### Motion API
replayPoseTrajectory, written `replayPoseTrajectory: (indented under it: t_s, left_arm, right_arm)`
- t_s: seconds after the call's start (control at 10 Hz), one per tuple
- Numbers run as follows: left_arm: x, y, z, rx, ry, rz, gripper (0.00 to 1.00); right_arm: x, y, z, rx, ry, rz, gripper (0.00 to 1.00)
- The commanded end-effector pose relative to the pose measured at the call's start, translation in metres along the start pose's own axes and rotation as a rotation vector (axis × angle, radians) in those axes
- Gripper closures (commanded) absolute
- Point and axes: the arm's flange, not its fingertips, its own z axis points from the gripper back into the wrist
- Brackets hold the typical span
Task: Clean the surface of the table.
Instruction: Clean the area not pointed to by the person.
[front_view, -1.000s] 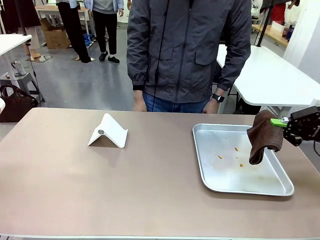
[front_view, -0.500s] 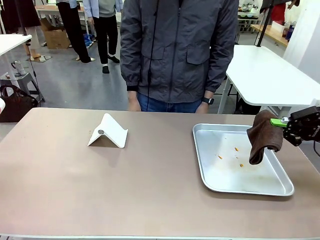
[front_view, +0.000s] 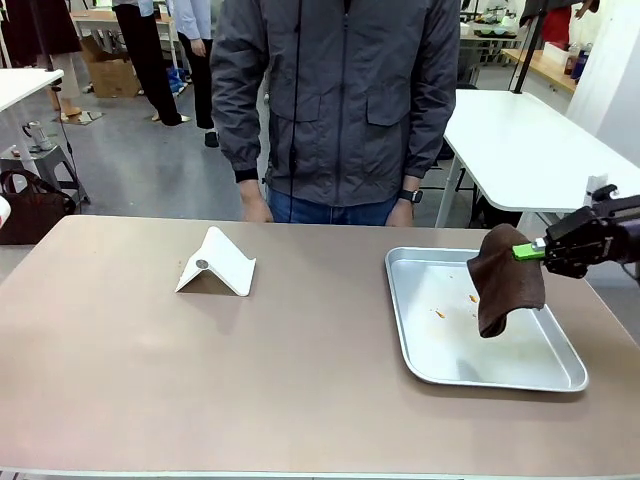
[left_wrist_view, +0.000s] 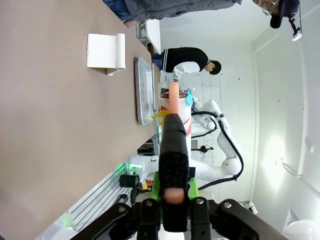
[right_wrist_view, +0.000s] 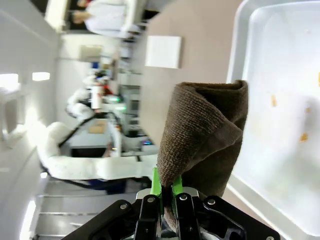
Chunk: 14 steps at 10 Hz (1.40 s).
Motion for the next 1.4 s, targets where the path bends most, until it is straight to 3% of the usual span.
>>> replayPoseTrajectory:
  t_s: [0.0,0.1,0.3,0.6,0.9,1.3]
  left_arm:
    - [-0.004,-0.003,-0.003,-0.001,-0.006,-0.001,0.78]
    - [-0.004,-0.003,-0.003,-0.001,-0.006,-0.001,0.78]
    - [-0.004,-0.003,-0.003,-0.001,-0.006,-0.001,0.78]
    - [-0.004,-0.003,-0.003,-0.001,-0.006,-0.001,0.78]
    - [-0.004,-0.003,-0.003,-0.001,-0.006,-0.001,0.78]
    - [-0.004,-0.003,-0.003,-0.001,-0.006,-0.001,0.78]
  right_arm:
    - [0.012,0.011,0.003,-0.203,0.085,0.009,0.91]
    - [0.018,0.012,0.006,-0.264,0.091,0.01,0.91]
    - [0.032,0.007,0.002,-0.504,0.099,-0.019,0.91]
    - [0.054,-0.018,-0.019,-0.697,0.073,-0.03,0.91]
    - [0.071,-0.038,-0.035,-0.761,0.011,-0.011,0.91]
    - [0.085,-0.07,-0.073,-0.647,-0.033,-0.005,0.91]
